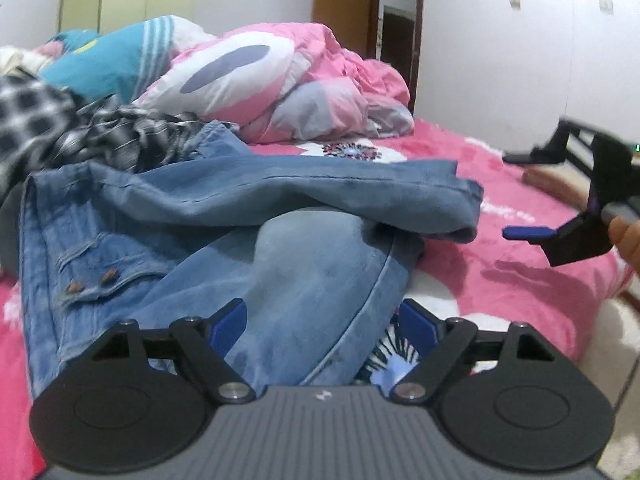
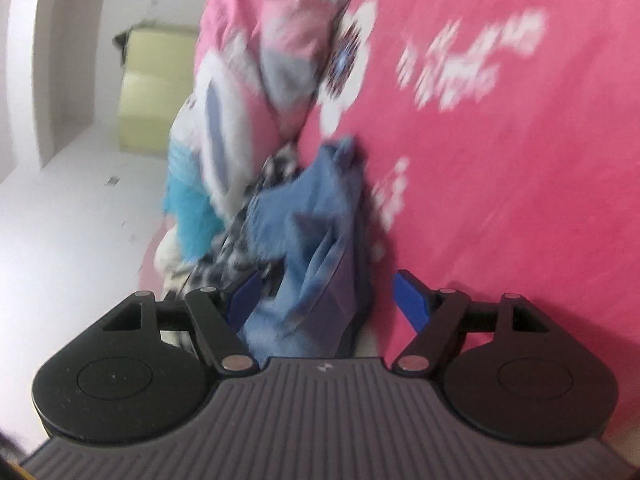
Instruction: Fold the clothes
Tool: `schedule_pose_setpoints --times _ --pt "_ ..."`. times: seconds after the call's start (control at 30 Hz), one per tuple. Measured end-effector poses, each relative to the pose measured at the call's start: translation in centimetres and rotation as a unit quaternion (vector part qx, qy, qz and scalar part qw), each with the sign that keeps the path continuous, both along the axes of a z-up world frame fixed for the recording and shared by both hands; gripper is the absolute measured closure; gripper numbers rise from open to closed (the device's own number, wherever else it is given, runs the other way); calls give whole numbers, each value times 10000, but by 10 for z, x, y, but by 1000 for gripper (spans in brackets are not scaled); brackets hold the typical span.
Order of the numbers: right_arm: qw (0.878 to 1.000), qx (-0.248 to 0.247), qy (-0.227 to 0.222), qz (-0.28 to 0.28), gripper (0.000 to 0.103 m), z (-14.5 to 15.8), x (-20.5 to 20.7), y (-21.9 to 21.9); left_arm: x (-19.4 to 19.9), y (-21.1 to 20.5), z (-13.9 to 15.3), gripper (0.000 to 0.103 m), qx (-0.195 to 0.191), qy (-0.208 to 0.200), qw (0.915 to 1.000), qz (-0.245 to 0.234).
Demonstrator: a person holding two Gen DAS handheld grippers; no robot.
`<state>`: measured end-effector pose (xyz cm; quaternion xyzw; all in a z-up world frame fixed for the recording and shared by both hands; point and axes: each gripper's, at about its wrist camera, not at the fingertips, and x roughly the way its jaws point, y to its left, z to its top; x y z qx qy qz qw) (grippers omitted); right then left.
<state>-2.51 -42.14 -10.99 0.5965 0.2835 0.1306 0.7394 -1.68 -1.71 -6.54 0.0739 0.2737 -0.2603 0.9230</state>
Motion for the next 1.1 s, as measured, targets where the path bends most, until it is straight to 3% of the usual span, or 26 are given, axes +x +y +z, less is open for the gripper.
schedule_pose_setpoints --times 0.17,0.23,0.27,0.3,0.33,0.37,0.43,0.53,0.8,0.97,1.1 --pt "9952 768 -161 582 35 -22 27 29 6 -34 -5 22 612 -422 9971 -173" --pt "9950 803 -193 568 59 -25 37 35 9 -48 -9 28 829 -610 9944 -257" --pt "9951 819 -242 500 78 -25 40 35 11 -54 -12 30 921 -663 9932 -263" --pt "9951 838 -299 420 89 -25 42 34 13 -60 -14 37 1003 -712 9921 -264" --pt "9951 831 -445 301 92 -21 43 32 15 -64 -16 43 1033 -735 9917 -238" --pt "9946 819 -611 174 93 -16 42 30 17 -66 -17 46 1043 -725 9917 -192" --pt "9919 693 -1064 -57 94 2 40 26 22 -68 -18 69 981 -648 9930 -101" --pt "9848 494 -1653 -206 95 32 42 25 24 -62 -13 91 731 -511 9960 -60" --pt "9537 -400 -2965 308 95 145 72 52 3 -22 17 95 -8 -353 9983 -466" --pt "9321 -1026 -3313 1041 95 213 134 103 5 -12 8 96 -256 -97 9980 -564" --pt "9239 -1300 -3204 1641 95 234 205 160 9 -17 -3 96 -294 78 9979 -572"
